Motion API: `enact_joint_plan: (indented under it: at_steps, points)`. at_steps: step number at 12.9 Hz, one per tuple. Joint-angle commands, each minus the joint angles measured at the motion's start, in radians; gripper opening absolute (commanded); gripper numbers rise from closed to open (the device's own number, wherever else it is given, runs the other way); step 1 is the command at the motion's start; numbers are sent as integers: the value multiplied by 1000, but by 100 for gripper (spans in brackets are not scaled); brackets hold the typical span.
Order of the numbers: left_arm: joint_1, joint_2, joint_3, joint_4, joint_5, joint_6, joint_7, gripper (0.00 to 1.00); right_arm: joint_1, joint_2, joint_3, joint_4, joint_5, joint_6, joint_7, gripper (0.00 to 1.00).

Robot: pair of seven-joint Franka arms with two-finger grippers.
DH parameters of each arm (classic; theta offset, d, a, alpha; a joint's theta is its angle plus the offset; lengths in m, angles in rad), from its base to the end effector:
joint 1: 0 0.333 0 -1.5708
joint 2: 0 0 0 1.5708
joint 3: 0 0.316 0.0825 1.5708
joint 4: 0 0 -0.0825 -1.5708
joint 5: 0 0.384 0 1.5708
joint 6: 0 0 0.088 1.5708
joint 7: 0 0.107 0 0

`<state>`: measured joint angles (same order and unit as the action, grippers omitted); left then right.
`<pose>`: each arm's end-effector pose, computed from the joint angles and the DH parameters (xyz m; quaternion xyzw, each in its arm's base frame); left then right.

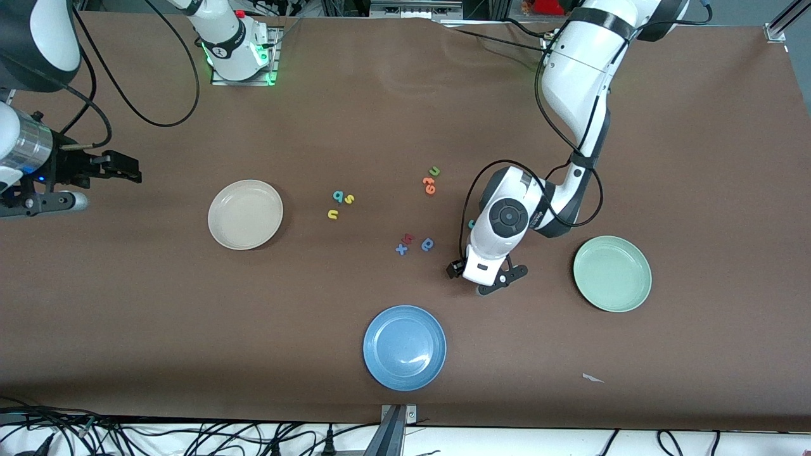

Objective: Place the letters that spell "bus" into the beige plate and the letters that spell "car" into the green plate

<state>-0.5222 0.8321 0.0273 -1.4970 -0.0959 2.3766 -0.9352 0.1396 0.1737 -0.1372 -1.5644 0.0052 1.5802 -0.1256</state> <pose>0.6296 -0.3447 0.1781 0.9685 0.2465 0.0024 0.0339 0.5980 0.0078 0.5288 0.9949 0.0636 -0.0785 0.0044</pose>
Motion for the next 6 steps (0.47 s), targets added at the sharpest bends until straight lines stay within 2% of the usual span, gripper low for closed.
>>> enact_joint_plan:
  at_steps: [1,3,6]
  points:
    - [-21,2,16,12,28,3,-42,79,-2,-13,-1,-23,19,14,-8,100]
    - [-21,2,14,11,30,3,-62,68,-2,-11,8,-35,21,15,-8,100]
    - [-22,13,14,8,31,3,-65,60,-5,-13,19,-75,33,32,-6,100]
